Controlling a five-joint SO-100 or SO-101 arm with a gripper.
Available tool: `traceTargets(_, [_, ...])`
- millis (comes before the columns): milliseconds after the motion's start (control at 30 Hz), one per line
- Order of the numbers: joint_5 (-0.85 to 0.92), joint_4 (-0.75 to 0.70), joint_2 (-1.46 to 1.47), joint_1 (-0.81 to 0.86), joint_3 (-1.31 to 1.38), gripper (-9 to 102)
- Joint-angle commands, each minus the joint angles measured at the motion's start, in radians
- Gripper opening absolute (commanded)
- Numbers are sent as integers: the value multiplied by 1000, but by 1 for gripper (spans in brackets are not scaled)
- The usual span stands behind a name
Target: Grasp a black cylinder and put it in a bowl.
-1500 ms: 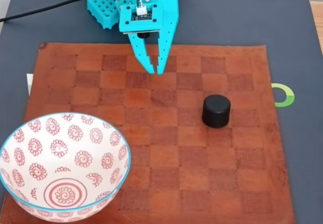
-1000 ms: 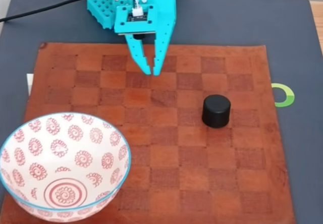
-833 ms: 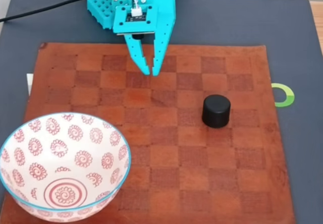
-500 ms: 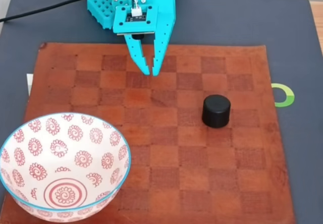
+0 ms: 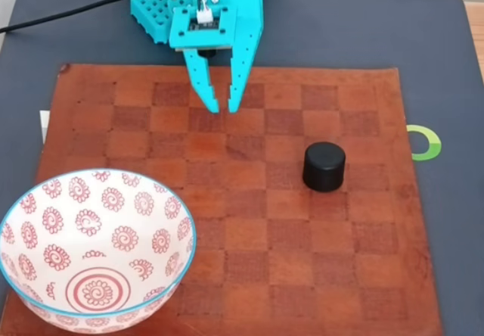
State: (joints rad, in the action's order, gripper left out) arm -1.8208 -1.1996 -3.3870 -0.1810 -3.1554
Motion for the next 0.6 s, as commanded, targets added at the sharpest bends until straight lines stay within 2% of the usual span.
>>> traceTargets(0, [-6, -5, -37, 9, 51, 5])
traceTargets(567, [-6, -34, -34, 43, 121, 2])
